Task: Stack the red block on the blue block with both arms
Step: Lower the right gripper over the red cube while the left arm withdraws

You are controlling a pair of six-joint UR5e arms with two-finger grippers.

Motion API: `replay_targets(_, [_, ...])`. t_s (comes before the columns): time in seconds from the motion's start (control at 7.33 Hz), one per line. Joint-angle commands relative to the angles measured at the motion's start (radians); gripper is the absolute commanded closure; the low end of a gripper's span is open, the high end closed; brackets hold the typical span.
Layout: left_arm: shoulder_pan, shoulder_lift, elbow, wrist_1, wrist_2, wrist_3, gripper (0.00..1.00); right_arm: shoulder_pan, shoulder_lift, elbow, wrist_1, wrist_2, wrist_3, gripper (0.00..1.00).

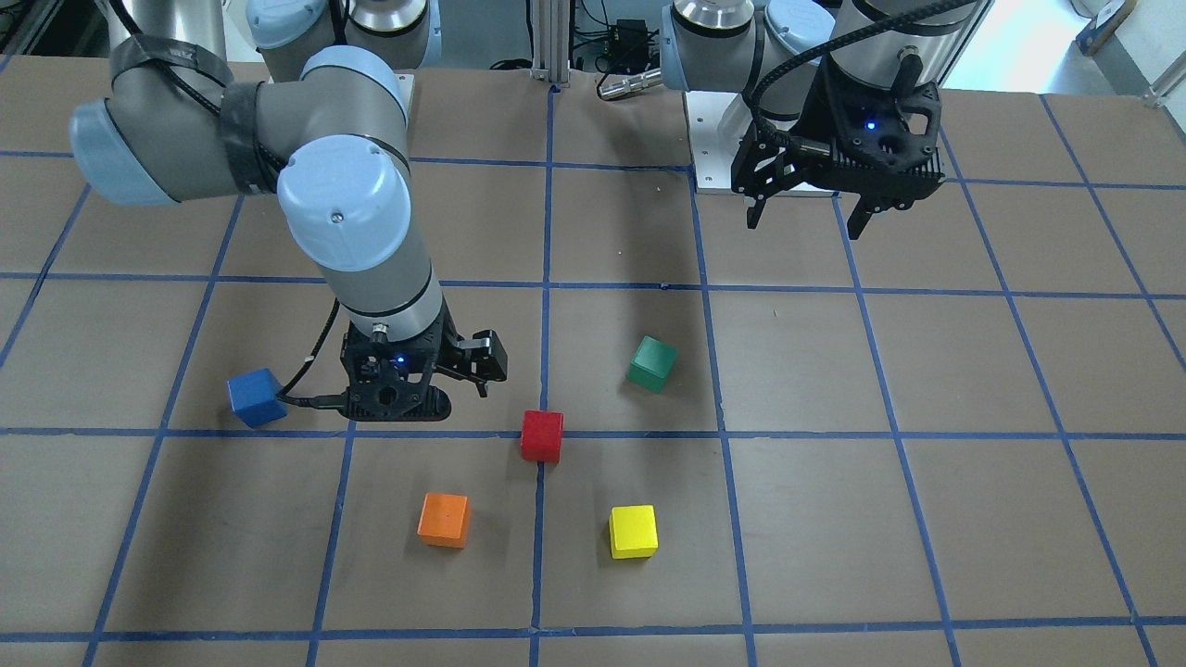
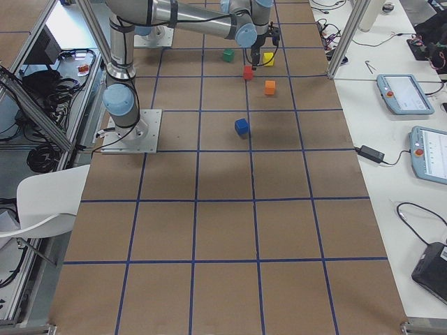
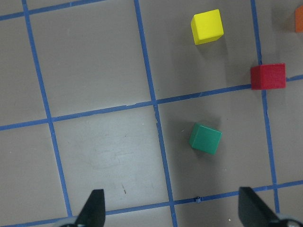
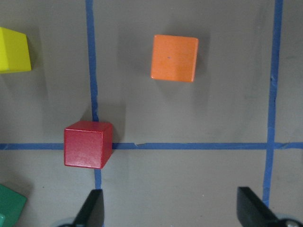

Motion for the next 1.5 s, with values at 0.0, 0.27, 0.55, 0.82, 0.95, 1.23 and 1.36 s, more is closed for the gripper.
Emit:
replay_targets(0.0, [0.000,0.012,-0.013,-0.008,0.000,-0.059,0.00,0.068,0.076,-0.058,-0.004,0.000,0.057,0.00])
replay_targets(0.27, [0.007,0.011,-0.013,-0.001,-0.006,-0.045,0.00,0.116,0.133,-0.072,-0.059,-0.002,0.057,0.00])
replay_targets(0.55, [0.006,0.014,-0.014,-0.001,-0.004,-0.045,0.00,0.116,0.150,-0.073,-0.067,-0.005,0.058,0.00])
replay_targets(0.82, [0.006,0.015,-0.014,-0.002,-0.009,-0.045,0.00,0.122,0.186,-0.070,-0.070,-0.002,0.077,0.00])
replay_targets(0.95, [0.010,0.015,-0.025,-0.001,-0.010,-0.042,0.00,0.124,0.194,-0.069,-0.085,-0.002,0.106,0.00])
replay_targets(1.23, [0.012,0.017,-0.030,0.022,-0.009,-0.044,0.00,0.125,0.214,-0.066,-0.082,0.000,0.109,0.00])
replay_targets(1.36, [0.009,0.017,-0.034,0.025,-0.009,-0.044,0.00,0.125,0.229,-0.066,-0.082,0.000,0.109,0.00])
